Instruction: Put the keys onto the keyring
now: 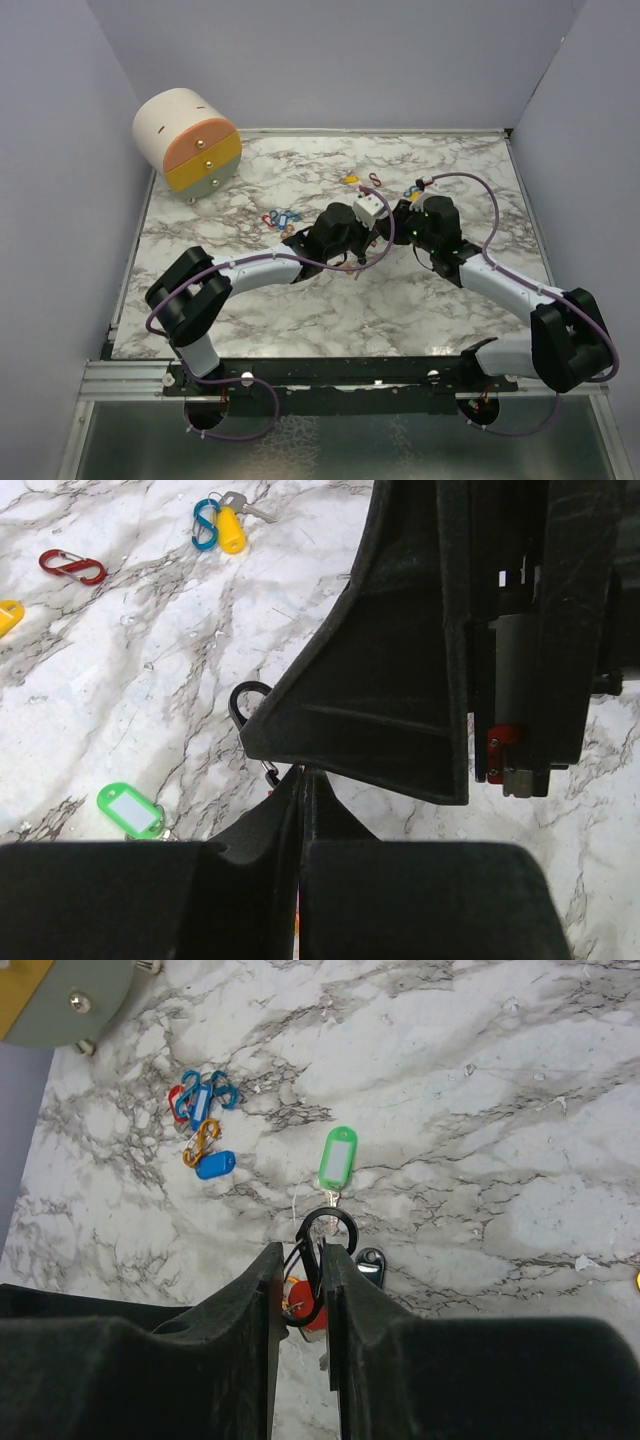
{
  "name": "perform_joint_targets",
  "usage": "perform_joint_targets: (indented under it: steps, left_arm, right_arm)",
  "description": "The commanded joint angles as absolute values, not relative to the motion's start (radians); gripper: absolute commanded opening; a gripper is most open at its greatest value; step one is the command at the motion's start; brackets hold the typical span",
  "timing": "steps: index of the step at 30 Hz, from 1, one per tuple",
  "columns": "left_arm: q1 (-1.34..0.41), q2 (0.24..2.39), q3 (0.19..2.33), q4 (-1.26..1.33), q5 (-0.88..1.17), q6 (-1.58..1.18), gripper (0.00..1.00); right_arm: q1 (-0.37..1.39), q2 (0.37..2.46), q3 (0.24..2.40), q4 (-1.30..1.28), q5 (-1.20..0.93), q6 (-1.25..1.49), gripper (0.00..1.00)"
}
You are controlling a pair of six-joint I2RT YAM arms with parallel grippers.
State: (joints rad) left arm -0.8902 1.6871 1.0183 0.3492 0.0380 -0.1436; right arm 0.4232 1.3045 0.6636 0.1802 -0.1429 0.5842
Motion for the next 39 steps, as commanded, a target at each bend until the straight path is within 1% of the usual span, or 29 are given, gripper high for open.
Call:
perform_joint_targets:
  steps: [1, 8, 10, 17, 20, 22, 28, 34, 39]
  left_arm:
    - [-0.887, 1.686, 1.014, 0.37, 0.059, -0.15, 0.0]
    - [-0.887, 1.679, 1.009, 0.37, 0.062, -0.152, 0.0]
    - [-0.887, 1.676, 1.005, 0.37, 0.059, -0.152, 0.0]
    - [-0.887, 1.669, 0.999, 0.371, 0.05, -0.149, 0.0]
    - [-0.887, 1.667, 0.994, 0.37, 0.047, -0.147, 0.0]
    - [-0.886, 1.664, 0.992, 0.37, 0.045, -0.147, 0.0]
    - [-0.881, 1.652, 0.98, 0.37, 0.041, -0.146, 0.0]
    - [-0.866, 1.628, 0.953, 0.37, 0.031, -0.149, 0.0]
    - [-0.841, 1.604, 0.928, 0.37, 0.028, -0.156, 0.0]
  right_arm:
    - [0.42, 1.273, 0.651, 0.207, -0.107, 0.6, 0.24]
    - [0.42, 1.274, 0.65, 0.202, -0.096, 0.606, 0.25]
    - [0.42, 1.272, 0.649, 0.2, -0.092, 0.609, 0.28]
    - [0.42, 1.262, 0.648, 0.188, -0.068, 0.611, 0.35]
    - [0.42, 1.252, 0.642, 0.19, -0.054, 0.616, 0.35]
    - [0.42, 1.246, 0.639, 0.189, -0.043, 0.618, 0.38]
    - [0.42, 1.237, 0.638, 0.178, -0.022, 0.622, 0.39]
    - [0.419, 1.219, 0.639, 0.153, 0.024, 0.623, 0.44]
    - [0.419, 1.216, 0.648, 0.136, 0.041, 0.616, 0.45]
